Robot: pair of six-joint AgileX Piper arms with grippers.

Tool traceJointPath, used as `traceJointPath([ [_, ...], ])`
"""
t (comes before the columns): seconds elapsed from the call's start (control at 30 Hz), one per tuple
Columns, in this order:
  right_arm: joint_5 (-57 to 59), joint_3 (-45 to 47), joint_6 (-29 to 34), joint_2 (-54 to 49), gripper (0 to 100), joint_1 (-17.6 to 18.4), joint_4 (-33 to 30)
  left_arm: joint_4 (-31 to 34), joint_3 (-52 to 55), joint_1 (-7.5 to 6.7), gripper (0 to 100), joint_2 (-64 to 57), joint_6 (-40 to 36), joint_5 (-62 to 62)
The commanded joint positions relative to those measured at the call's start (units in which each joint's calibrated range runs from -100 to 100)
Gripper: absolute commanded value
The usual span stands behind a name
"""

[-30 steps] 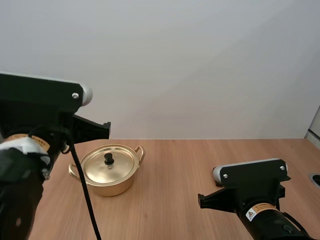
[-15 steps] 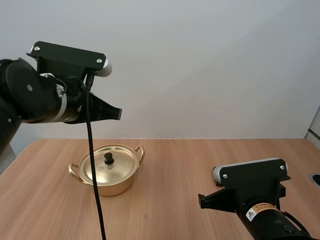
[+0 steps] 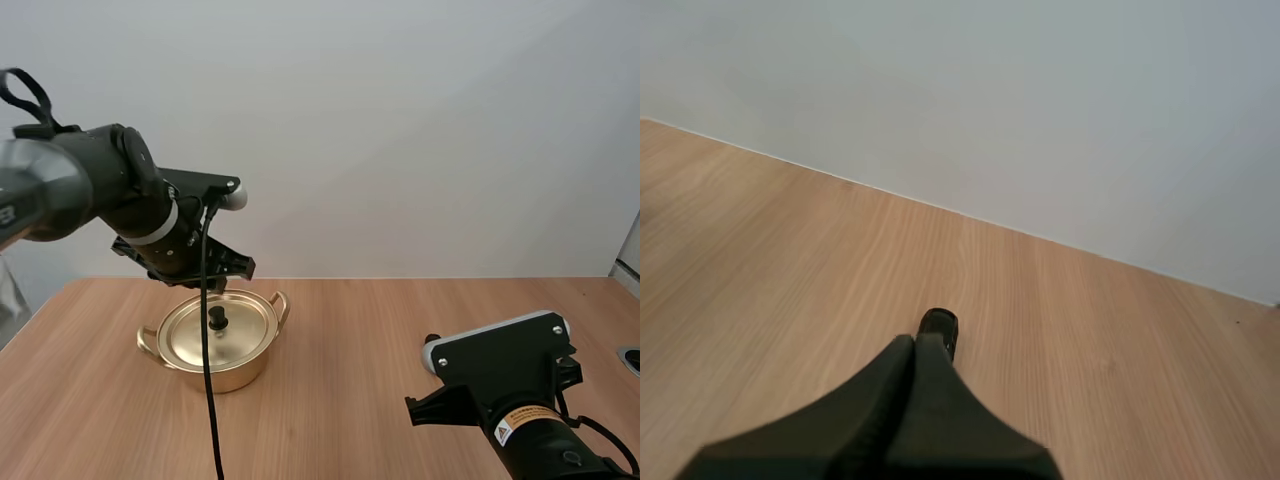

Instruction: Open the pot, put the car inside, and close it

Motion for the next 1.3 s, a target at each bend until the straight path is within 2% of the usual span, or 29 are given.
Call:
traceJointPath([
  [0.0,-0.39,0.00,0.02,0.00,0,0.03,-0.76,-0.41,-0.04,0.03,73,1.41,0.32,0.35],
  [0.37,-1.22,0.00,0.02,0.00,0,0.03,-0.77,-0.64,-0.04,0.03,73,4.54,0.62,1.42],
  [1.1,-1.23,0.00,0.02,0.00,0,0.03,-1.02,0.46,-0.04,0.03,72,14.01,1.73,-5.76],
  [1.17,-1.23,0.00,0.02,0.00,0,0.03,-1.15,0.46,-0.04,0.03,62,14.53,1.85,-5.93],
  [1.23,-1.23,0.00,0.02,0.00,0,0.03,-1.84,0.46,-0.04,0.03,42,14.96,2.42,-5.92],
  [1.27,-1.23,0.00,0.02,0.00,0,0.03,-2.35,0.46,-0.04,0.03,26,15.07,2.53,-5.76],
])
